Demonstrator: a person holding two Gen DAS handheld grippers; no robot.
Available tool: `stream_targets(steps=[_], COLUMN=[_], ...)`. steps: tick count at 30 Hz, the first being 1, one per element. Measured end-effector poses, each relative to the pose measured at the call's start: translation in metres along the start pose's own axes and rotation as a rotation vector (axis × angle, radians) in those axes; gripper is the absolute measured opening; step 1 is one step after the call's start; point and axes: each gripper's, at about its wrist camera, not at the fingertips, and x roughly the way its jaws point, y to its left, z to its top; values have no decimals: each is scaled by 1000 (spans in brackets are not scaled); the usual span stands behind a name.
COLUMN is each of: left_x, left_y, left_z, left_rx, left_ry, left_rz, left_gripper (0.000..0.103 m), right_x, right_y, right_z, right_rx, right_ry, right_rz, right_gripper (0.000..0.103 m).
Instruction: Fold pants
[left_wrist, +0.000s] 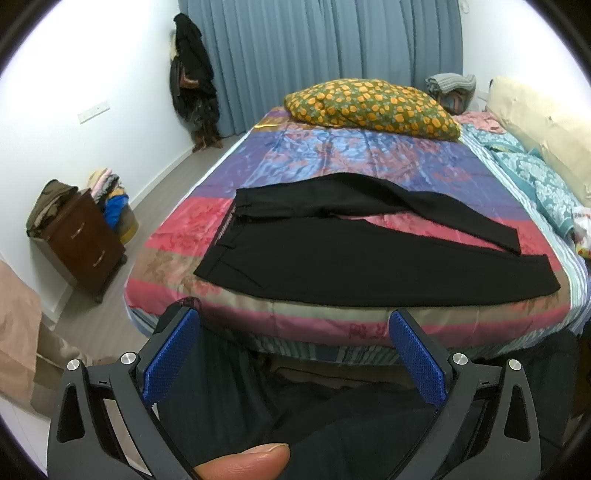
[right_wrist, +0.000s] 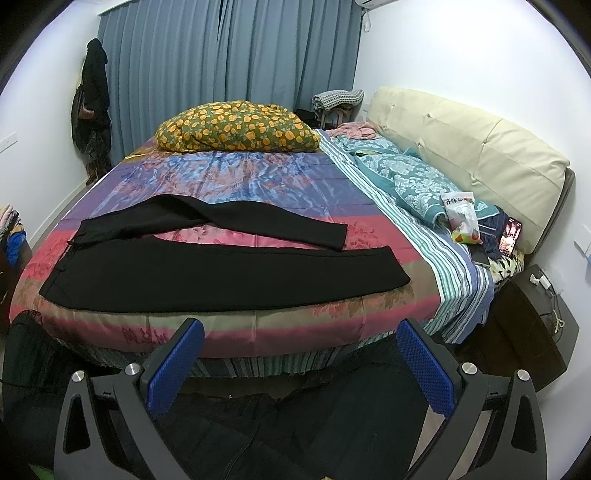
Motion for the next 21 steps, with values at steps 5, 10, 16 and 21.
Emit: stream_targets(steps=[5, 10, 16, 21], left_x=[1, 1, 1, 0], left_y=[0, 0, -1, -1], left_z=[-2, -2, -3, -3], left_rx=[0, 0, 4, 4], left_ry=[1, 1, -5, -5], left_rz=[3, 2, 5, 6], left_gripper=[103, 103, 103, 103], right_x=[-2, -3, -3, -5], right_y=[2, 5, 6, 7], right_z=[-1, 0, 1, 2], right_rx=[-4, -8, -12, -16], right_ry=[-2, -7, -19, -31], right_rz=[0, 4, 17, 25], right_gripper=[103, 103, 103, 103])
